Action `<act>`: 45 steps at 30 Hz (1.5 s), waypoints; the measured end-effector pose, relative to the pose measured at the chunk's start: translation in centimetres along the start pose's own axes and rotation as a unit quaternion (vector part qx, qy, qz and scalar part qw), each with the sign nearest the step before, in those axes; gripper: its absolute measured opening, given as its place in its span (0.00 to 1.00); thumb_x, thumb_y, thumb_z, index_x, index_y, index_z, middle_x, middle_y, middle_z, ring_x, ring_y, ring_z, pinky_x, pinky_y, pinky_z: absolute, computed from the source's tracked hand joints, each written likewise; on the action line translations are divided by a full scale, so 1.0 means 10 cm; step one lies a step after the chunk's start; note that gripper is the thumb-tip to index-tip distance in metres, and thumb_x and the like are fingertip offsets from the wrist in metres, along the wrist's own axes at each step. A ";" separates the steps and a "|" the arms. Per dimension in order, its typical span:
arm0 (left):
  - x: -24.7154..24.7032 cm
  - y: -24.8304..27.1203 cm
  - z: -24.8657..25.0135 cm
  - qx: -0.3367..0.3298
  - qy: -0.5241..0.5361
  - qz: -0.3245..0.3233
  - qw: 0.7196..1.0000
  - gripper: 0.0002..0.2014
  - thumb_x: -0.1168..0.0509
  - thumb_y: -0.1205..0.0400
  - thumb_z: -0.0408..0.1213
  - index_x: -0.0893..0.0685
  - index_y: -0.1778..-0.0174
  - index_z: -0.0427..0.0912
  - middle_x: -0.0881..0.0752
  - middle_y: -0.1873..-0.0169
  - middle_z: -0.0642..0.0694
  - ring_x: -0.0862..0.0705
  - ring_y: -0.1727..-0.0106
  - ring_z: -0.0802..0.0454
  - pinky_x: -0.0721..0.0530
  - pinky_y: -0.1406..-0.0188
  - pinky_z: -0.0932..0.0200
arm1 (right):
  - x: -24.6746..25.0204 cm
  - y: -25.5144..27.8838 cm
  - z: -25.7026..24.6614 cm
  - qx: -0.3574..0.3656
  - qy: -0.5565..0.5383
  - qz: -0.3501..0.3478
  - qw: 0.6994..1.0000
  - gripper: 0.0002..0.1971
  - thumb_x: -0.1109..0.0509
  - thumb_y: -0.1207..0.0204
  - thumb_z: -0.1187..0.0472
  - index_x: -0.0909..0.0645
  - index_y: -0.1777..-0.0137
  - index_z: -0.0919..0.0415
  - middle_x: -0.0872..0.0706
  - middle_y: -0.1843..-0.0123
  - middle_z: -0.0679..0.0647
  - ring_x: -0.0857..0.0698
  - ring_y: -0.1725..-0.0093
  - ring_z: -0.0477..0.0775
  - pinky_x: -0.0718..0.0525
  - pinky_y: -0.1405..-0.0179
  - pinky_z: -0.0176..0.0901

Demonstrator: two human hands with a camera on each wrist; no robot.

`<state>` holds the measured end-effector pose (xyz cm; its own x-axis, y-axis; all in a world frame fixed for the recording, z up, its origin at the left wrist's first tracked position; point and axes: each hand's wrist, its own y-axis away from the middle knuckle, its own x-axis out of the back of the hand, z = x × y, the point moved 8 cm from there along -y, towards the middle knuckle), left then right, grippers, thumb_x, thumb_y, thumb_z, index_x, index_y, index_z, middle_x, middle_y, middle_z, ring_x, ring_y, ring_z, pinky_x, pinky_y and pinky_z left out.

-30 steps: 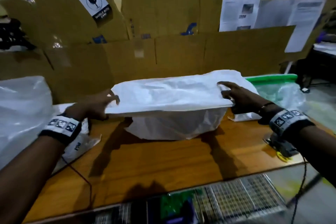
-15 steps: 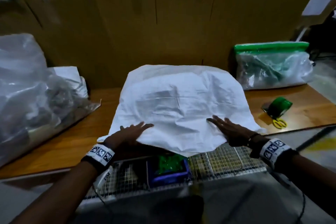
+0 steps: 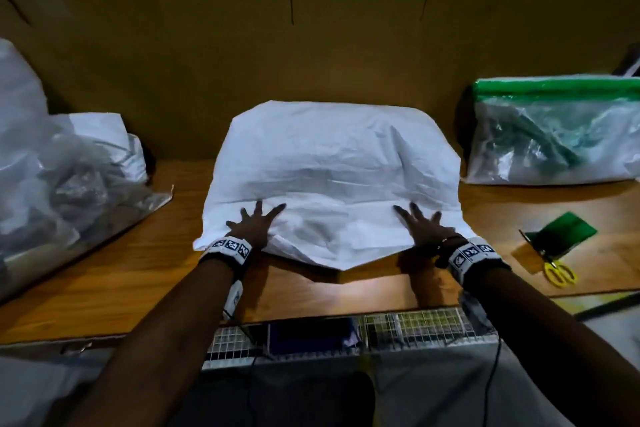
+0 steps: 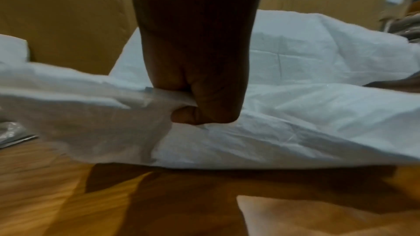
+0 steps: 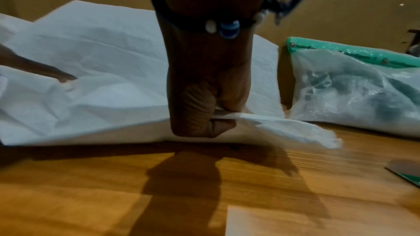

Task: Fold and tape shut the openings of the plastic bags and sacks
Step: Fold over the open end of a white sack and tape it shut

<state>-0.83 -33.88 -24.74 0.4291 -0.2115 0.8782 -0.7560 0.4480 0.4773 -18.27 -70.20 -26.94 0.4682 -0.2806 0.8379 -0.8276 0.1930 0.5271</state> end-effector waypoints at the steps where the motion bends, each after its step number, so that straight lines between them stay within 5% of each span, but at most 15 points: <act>1: 0.06 -0.08 -0.05 0.001 0.006 0.004 1.000 0.52 0.38 0.13 0.26 0.65 0.14 0.78 0.66 0.08 0.44 0.55 0.10 0.23 0.45 0.25 0.07 | 0.10 -0.03 0.05 -0.010 0.002 -0.003 1.000 0.48 0.34 0.11 0.56 0.68 0.14 0.22 0.69 0.07 0.41 0.59 0.12 0.86 0.46 0.28 0.99; 5: 0.11 -0.24 -0.10 -0.039 -0.010 0.023 0.999 0.60 0.32 0.17 0.25 0.72 0.15 0.74 0.72 0.10 0.46 0.60 0.10 0.25 0.45 0.24 0.09 | 0.13 -0.12 0.16 0.020 0.042 -0.022 0.999 0.43 0.51 0.09 0.71 0.69 0.11 0.30 0.72 0.07 0.49 0.62 0.12 0.85 0.46 0.27 0.97; 8: -0.17 -0.02 -0.12 -0.095 -0.028 0.049 0.994 0.60 0.30 0.16 0.34 0.76 0.18 0.76 0.76 0.12 0.51 0.64 0.09 0.29 0.46 0.24 0.11 | -0.14 -0.06 0.28 0.030 0.049 -0.064 0.996 0.40 0.41 0.07 0.59 0.64 0.09 0.32 0.74 0.08 0.54 0.63 0.10 0.79 0.48 0.20 0.92; 10: -0.51 0.25 -0.22 -0.126 -0.041 0.033 0.991 0.63 0.29 0.19 0.29 0.74 0.17 0.77 0.78 0.13 0.55 0.70 0.10 0.33 0.51 0.21 0.11 | -0.32 0.06 0.38 0.017 0.051 -0.089 0.995 0.41 0.37 0.09 0.52 0.62 0.09 0.32 0.74 0.08 0.54 0.65 0.09 0.75 0.52 0.17 0.89; 14: -0.95 0.56 -0.42 -0.137 -0.085 -0.014 0.987 0.65 0.29 0.25 0.27 0.75 0.16 0.73 0.80 0.14 0.53 0.79 0.13 0.38 0.54 0.19 0.13 | -0.38 0.23 0.36 -0.026 0.051 -0.015 0.998 0.45 0.47 0.10 0.68 0.78 0.13 0.40 0.78 0.11 0.63 0.58 0.13 0.88 0.37 0.27 0.93; 16: -0.92 0.53 -0.43 -0.139 -0.063 -0.055 0.987 0.62 0.28 0.25 0.35 0.71 0.14 0.74 0.79 0.13 0.51 0.78 0.13 0.38 0.57 0.20 0.11 | -0.39 0.26 0.31 -0.040 0.059 -0.028 0.997 0.45 0.43 0.09 0.62 0.77 0.12 0.42 0.77 0.10 0.64 0.58 0.13 0.88 0.37 0.26 0.92; 19: -0.71 0.47 -0.33 -0.122 -0.079 -0.090 0.985 0.46 0.33 0.18 0.66 0.49 0.08 0.64 0.65 0.08 0.45 0.62 0.08 0.35 0.55 0.22 0.12 | -0.27 0.33 -0.08 0.006 0.137 -0.067 0.988 0.51 0.26 0.18 0.41 0.55 0.06 0.50 0.60 0.07 0.64 0.50 0.10 0.80 0.35 0.22 0.84; 21: -0.35 0.46 -0.07 -0.123 -0.064 0.018 0.990 0.38 0.47 0.19 0.73 0.22 0.19 0.53 0.35 0.12 0.38 0.34 0.13 0.35 0.42 0.22 0.20 | -0.08 0.36 -0.66 0.107 0.126 0.011 0.986 0.45 0.21 0.24 0.46 0.37 0.10 0.53 0.41 0.09 0.61 0.36 0.13 0.70 0.26 0.25 0.69; 22: -0.13 0.50 0.15 -0.144 -0.032 0.119 0.982 0.35 0.50 0.17 0.67 0.14 0.31 0.46 0.20 0.23 0.36 0.20 0.24 0.34 0.34 0.26 0.25 | 0.04 0.39 -0.99 0.165 0.089 0.071 0.980 0.38 0.25 0.23 0.52 0.30 0.13 0.54 0.33 0.11 0.59 0.30 0.16 0.66 0.23 0.28 0.62; 24: 0.16 0.57 0.53 -0.169 -0.017 0.294 0.941 0.20 0.47 0.16 0.49 0.14 0.46 0.40 0.13 0.46 0.36 0.12 0.46 0.32 0.21 0.39 0.31 | 0.20 0.41 -1.52 0.245 0.015 0.177 0.953 0.29 0.36 0.23 0.60 0.20 0.20 0.57 0.19 0.19 0.59 0.17 0.27 0.66 0.16 0.40 0.57; 26: 0.16 0.46 0.73 -0.131 -0.033 0.323 0.937 0.15 0.40 0.17 0.45 0.15 0.40 0.42 0.16 0.44 0.38 0.15 0.43 0.33 0.21 0.38 0.29 | 0.19 0.30 -1.75 0.259 -0.003 0.241 0.935 0.25 0.39 0.23 0.60 0.16 0.27 0.61 0.14 0.26 0.60 0.14 0.33 0.69 0.13 0.45 0.62; 28: -0.06 0.24 0.67 -0.072 -0.019 0.254 0.964 0.28 0.34 0.16 0.54 0.20 0.23 0.46 0.20 0.27 0.37 0.23 0.26 0.33 0.41 0.23 0.15 | 0.11 0.09 -1.71 0.207 -0.003 0.241 0.948 0.27 0.34 0.23 0.52 0.18 0.25 0.59 0.18 0.21 0.58 0.20 0.23 0.69 0.18 0.36 0.74; 31: -0.50 -0.11 0.34 -0.021 0.059 0.175 0.982 0.43 0.45 0.18 0.74 0.44 0.08 0.60 0.45 0.08 0.49 0.50 0.08 0.32 0.78 0.27 0.18 | -0.25 -0.22 -1.39 0.107 -0.034 0.185 0.976 0.40 0.36 0.24 0.32 0.31 0.12 0.44 0.41 0.07 0.44 0.46 0.07 0.61 0.44 0.23 0.90; 35: -0.74 -0.38 0.21 -0.014 0.102 0.140 0.985 0.47 0.55 0.24 0.82 0.60 0.09 0.69 0.65 0.10 0.64 0.68 0.09 0.34 0.70 0.24 0.13 | -0.51 -0.52 -1.26 0.090 -0.021 0.150 0.984 0.49 0.46 0.29 0.20 0.47 0.08 0.37 0.57 0.06 0.37 0.61 0.06 0.55 0.53 0.25 0.95; 45: -0.69 -0.69 0.20 0.003 0.125 0.164 0.979 0.45 0.58 0.23 0.82 0.64 0.11 0.72 0.67 0.11 0.67 0.71 0.10 0.37 0.66 0.22 0.11 | -0.40 -0.98 -1.16 0.094 -0.018 0.144 0.985 0.50 0.51 0.29 0.17 0.57 0.08 0.33 0.67 0.07 0.35 0.71 0.08 0.52 0.64 0.24 0.94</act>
<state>0.41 -37.22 -34.04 0.2691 0.1619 0.9494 -0.8760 0.4508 0.1715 -8.41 -60.05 -33.79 0.1965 -0.2729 0.9417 -0.9688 0.0938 0.2294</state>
